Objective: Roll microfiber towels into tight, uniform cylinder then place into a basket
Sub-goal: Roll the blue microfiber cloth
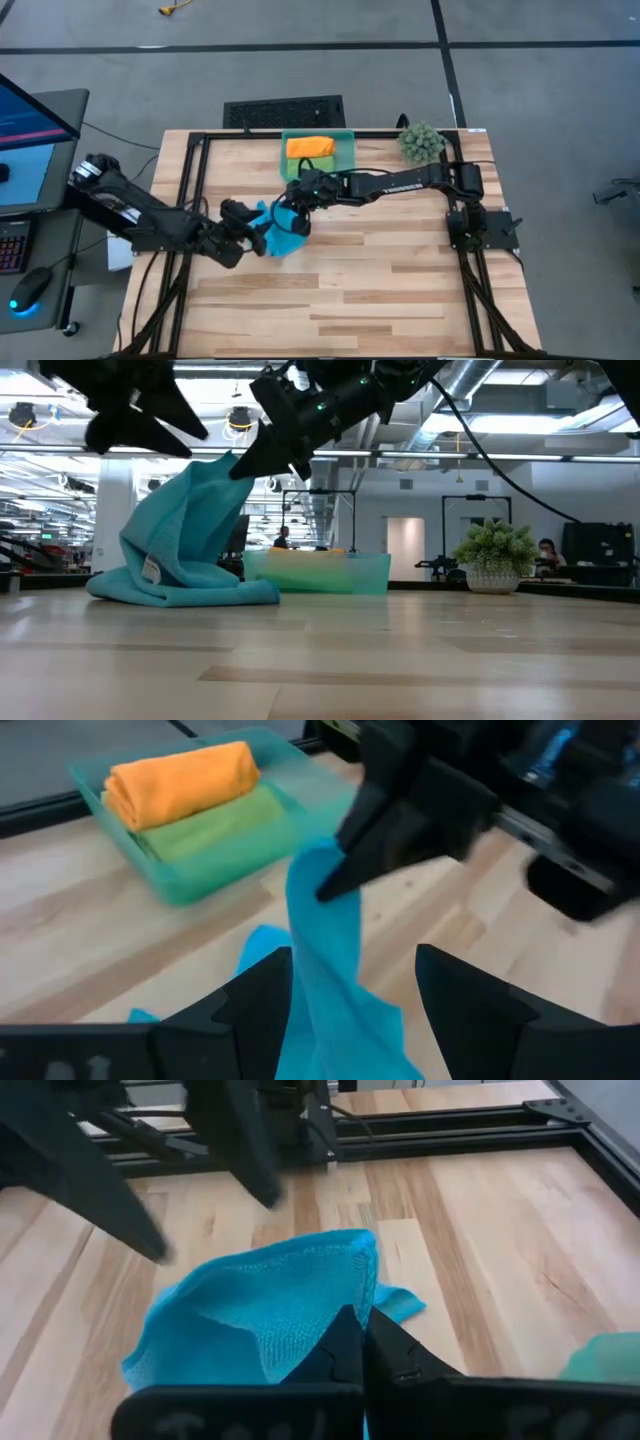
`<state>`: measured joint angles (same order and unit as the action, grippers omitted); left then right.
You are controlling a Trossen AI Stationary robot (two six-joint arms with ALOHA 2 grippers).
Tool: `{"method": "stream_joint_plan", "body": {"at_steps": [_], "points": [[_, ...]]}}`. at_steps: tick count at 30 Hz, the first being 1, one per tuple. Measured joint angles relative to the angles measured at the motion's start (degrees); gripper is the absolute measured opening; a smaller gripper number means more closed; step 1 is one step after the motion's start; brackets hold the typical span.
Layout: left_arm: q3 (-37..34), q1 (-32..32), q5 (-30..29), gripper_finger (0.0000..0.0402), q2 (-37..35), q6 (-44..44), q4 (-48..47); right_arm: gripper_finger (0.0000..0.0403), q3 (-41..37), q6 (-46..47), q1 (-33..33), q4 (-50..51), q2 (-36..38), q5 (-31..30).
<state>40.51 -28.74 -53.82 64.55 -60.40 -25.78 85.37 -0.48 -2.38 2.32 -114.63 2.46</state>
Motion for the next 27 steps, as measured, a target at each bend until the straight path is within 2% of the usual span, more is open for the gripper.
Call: {"method": "stream_joint_plan", "body": {"at_steps": [3, 12, 16, 19, 23, 27], "points": [[0.0, 2.7, -0.1, 0.0205, 2.0, 0.8, 2.8, 0.0003, 1.0, -0.6, 0.0, 0.9, 0.0, 0.0], [0.0, 7.2, 2.8, 0.0189, 6.4, -0.7, 2.3, 0.0005, 3.9, -1.7, 0.5, 4.8, 0.1, -2.5], [0.0, 8.0, 7.1, 0.0177, 7.4, -1.6, 1.1, 0.0004, 4.0, -2.4, 0.6, 6.9, 0.1, -3.3], [0.0, 7.6, 8.9, 0.0165, 7.4, -1.6, 0.5, 0.0007, 4.0, -2.5, 0.6, 8.5, 0.1, -6.2], [1.8, 7.2, 9.0, 0.0145, 7.2, -1.9, -4.9, 0.0005, 4.0, -2.5, 0.5, 9.5, 0.1, -7.1], [5.5, 7.1, 10.1, 0.0123, 7.1, -3.1, -14.7, 0.0004, 4.0, -2.5, 0.4, 9.6, 0.1, -7.1]]}}
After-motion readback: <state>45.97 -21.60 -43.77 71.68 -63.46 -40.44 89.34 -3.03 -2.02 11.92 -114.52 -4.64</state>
